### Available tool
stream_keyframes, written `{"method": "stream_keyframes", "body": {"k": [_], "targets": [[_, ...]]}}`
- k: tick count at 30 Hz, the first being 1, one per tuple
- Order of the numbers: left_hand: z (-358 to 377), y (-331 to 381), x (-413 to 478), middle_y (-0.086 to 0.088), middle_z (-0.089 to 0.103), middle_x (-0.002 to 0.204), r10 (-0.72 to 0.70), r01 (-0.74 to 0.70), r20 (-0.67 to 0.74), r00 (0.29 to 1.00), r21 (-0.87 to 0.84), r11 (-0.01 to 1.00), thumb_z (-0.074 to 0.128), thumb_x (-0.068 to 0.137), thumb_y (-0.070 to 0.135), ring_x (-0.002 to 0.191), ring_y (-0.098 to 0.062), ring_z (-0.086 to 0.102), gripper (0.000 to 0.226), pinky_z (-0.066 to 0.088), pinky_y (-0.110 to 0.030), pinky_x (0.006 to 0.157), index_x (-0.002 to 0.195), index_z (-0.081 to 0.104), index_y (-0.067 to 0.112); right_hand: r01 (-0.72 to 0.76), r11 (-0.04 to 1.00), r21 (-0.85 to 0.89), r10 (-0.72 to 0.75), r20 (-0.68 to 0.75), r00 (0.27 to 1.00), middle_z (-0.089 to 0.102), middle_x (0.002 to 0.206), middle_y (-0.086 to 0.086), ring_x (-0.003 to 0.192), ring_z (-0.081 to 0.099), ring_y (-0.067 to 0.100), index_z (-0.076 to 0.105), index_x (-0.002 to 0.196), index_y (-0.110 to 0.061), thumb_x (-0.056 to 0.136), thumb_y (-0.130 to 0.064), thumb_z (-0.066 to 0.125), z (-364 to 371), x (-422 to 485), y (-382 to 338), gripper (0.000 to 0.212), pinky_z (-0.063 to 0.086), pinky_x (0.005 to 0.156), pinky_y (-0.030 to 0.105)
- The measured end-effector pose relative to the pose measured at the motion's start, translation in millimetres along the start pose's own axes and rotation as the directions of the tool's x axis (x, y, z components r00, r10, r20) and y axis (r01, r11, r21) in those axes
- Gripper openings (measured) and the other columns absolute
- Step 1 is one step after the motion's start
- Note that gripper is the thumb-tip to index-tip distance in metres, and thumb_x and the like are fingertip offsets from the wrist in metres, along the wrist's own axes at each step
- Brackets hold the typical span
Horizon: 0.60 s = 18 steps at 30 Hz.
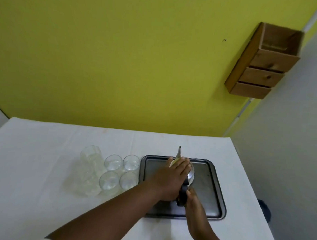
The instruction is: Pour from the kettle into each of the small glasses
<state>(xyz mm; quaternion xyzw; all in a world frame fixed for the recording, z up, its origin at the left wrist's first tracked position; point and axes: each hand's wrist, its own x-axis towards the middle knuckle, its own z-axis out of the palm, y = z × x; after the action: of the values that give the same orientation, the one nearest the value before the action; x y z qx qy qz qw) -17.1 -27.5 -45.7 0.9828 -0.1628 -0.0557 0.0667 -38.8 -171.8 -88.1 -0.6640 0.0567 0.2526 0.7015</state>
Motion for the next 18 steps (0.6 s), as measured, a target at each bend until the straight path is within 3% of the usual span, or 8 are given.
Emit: {"method": "stream_keyframes", "body": {"k": [4,7,9,11,13,16,18], "targets": [[8,1,6,-0.014,-0.006,0.161,0.008,-0.008,0.002,1.0,0.027,1.0,0.058,0.085,0.022,0.147,-0.027,-0.011,0.087,0.002,-0.053,0.118,0.151,0.003,0.007,-0.006,1.0,-0.023,0.006,-0.005,1.0,0.064,0.081,0.009,0.075,0.057,0.021,0.06,0.093,-0.009,0.107,-0.001,0.035,-5,9,1,0.03,0.053,0.061,0.021],[11,2,7,-0.013,-0.009,0.161,0.01,-0.01,0.002,1.0,0.039,0.999,0.058,0.086,0.022,0.147,-0.027,-0.013,0.087,0.001,-0.053,0.117,0.151,0.001,0.007,-0.019,0.999,-0.027,0.019,-0.007,1.0,0.068,0.094,0.013,0.087,0.061,0.024,0.061,0.105,-0.007,0.108,-0.008,0.038,-8,12,4,0.024,0.053,0.074,0.028],[13,1,8,-0.014,-0.008,0.161,0.016,-0.015,-0.018,1.0,0.046,0.999,0.058,0.086,0.023,0.146,-0.028,-0.013,0.087,0.001,-0.054,0.117,0.151,0.002,0.007,-0.016,0.999,-0.044,0.016,-0.004,1.0,0.069,0.097,0.013,0.088,0.061,0.022,0.061,0.108,-0.004,0.104,-0.024,0.05,-9,12,5,0.024,0.051,0.079,0.032],[13,0,7,-0.015,-0.006,0.161,0.027,-0.025,-0.031,0.999,0.049,0.998,0.057,0.085,0.021,0.147,-0.029,-0.011,0.087,0.0,-0.054,0.117,0.15,0.002,0.006,0.019,0.996,-0.09,-0.021,-0.024,0.999,0.073,0.096,0.008,0.091,0.065,0.024,0.065,0.104,-0.007,0.091,-0.041,0.06,-10,10,9,0.037,0.052,0.084,0.036],[13,1,3,-0.016,-0.001,0.161,0.037,-0.034,-0.069,0.997,0.039,0.999,0.055,0.081,0.017,0.147,-0.031,-0.006,0.086,0.0,-0.055,0.117,0.15,0.006,0.004,0.076,0.978,-0.196,-0.101,-0.12,0.988,0.075,0.092,0.009,0.099,0.069,0.032,0.068,0.093,-0.01,0.093,-0.043,0.063,-14,9,17,0.033,0.052,0.086,0.036],[19,-3,2,-0.015,0.023,0.157,0.021,-0.013,-0.156,0.988,0.05,0.999,0.039,0.072,0.023,0.145,-0.031,0.017,0.079,0.015,-0.054,0.114,0.146,0.022,0.004,0.135,0.947,-0.291,-0.235,-0.345,0.909,0.062,0.062,0.015,0.078,0.062,0.038,0.062,0.07,-0.012,0.069,-0.079,0.06,-20,16,18,0.067,0.042,0.068,0.013],[20,-13,6,-0.009,0.044,0.148,-0.008,0.017,-0.188,0.982,0.044,0.999,0.038,0.071,0.031,0.137,-0.025,0.038,0.073,0.035,-0.048,0.108,0.14,0.037,0.008,0.272,0.884,-0.381,-0.42,-0.389,0.82,0.057,0.061,0.013,0.084,0.061,0.045,0.067,0.075,-0.007,0.058,-0.096,0.056,-23,27,9,0.091,0.038,0.075,0.002]]}}
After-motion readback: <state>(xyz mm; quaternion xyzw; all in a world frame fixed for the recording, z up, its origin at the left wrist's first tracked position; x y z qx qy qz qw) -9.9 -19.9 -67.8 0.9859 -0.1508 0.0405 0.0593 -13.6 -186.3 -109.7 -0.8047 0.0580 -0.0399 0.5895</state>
